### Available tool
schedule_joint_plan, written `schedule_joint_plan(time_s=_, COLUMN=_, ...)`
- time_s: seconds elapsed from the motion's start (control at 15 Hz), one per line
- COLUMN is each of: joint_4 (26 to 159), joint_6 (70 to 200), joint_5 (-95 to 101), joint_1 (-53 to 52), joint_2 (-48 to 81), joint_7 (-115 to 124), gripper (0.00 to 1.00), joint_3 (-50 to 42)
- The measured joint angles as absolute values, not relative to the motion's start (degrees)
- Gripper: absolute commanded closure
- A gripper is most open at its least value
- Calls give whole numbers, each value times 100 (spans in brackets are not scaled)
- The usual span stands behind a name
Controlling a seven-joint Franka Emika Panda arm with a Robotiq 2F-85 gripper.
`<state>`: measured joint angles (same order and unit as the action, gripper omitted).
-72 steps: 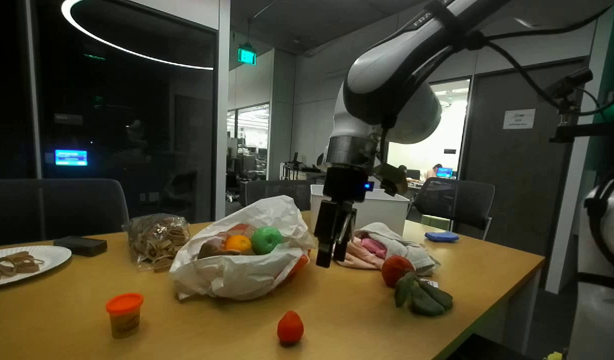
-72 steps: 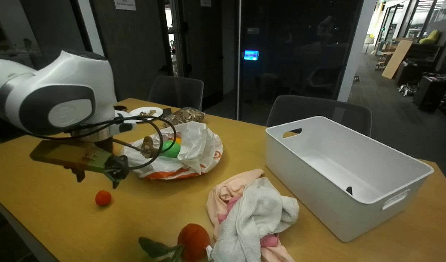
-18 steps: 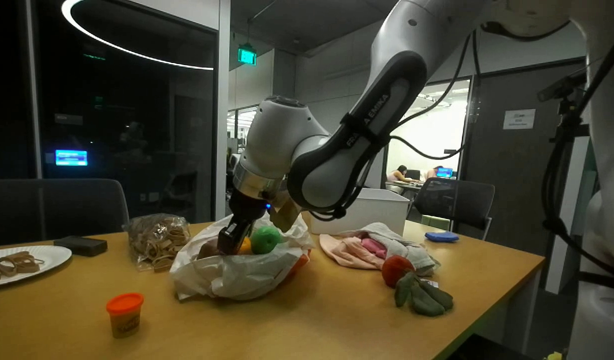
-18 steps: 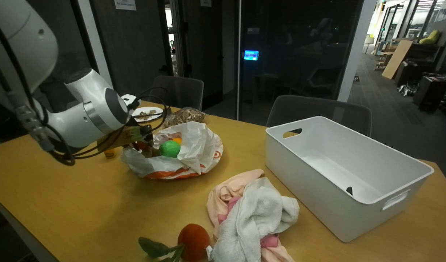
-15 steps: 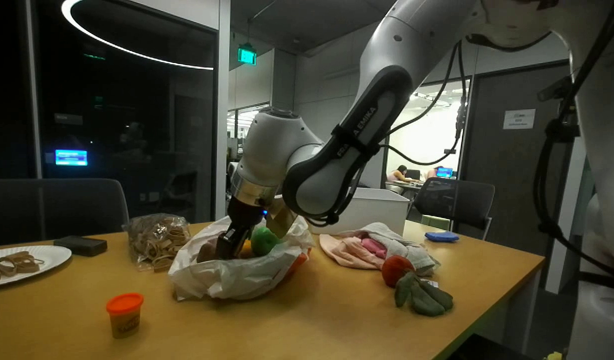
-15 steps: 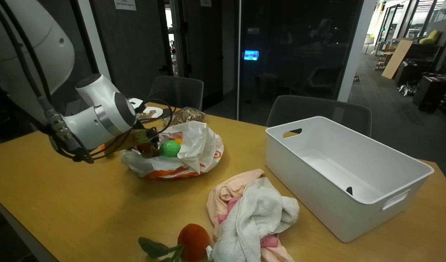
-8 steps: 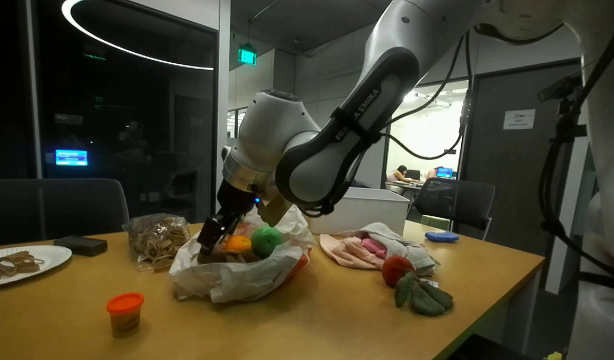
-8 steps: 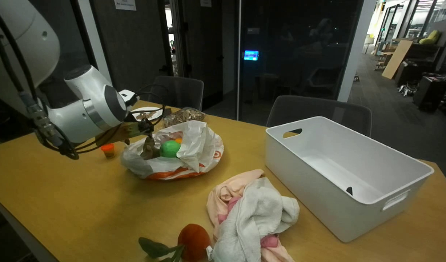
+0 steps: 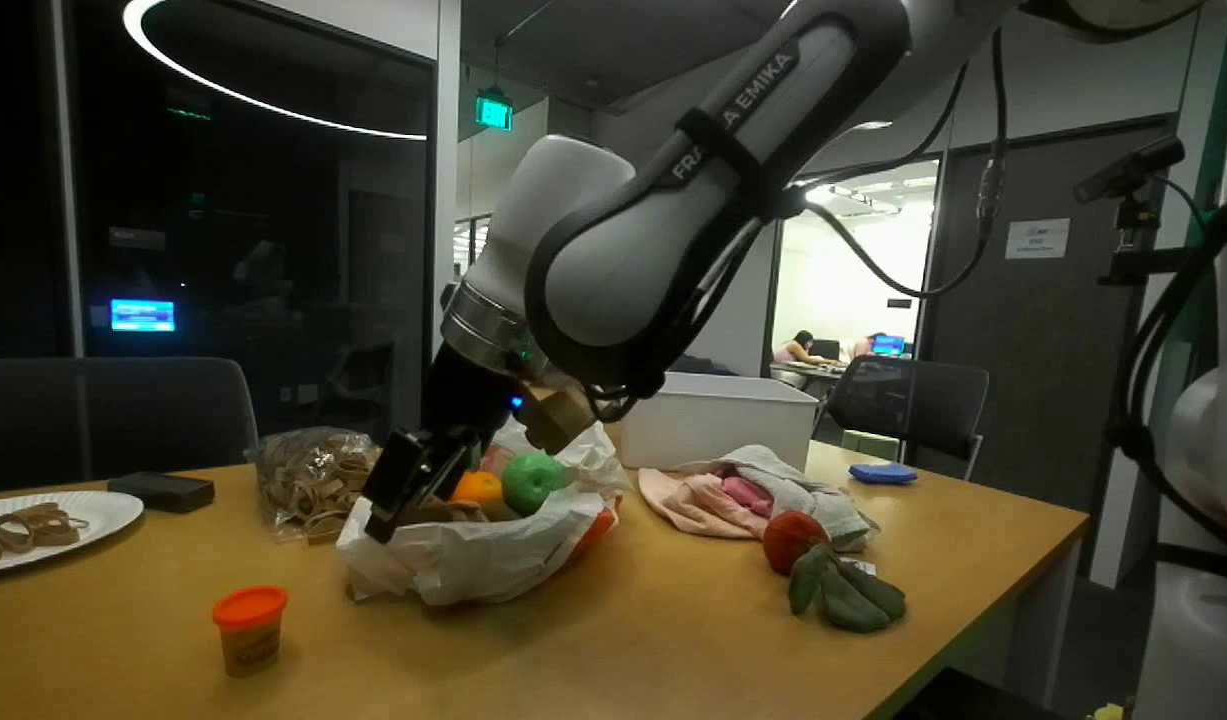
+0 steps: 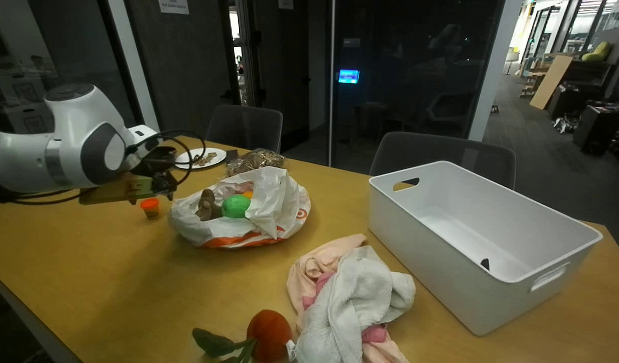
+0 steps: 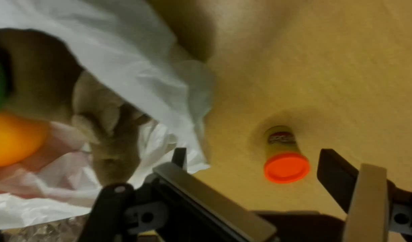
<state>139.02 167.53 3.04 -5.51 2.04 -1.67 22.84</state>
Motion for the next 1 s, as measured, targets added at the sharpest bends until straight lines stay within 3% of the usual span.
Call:
schedule_joint_plan(time_s=0.4, joint_4=14129, joint_6=16692, joint_5=-487, joint_1=-1046, joint_2=-33, joint_7=-437, gripper=0, joint_3=2625)
schedule_joint_plan(time_s=1.0, joint_4=13904, joint_6=16284, joint_5=2672, joint_1=-1051, joint_2=120, joint_7=2049, gripper=0, joint_3=2577)
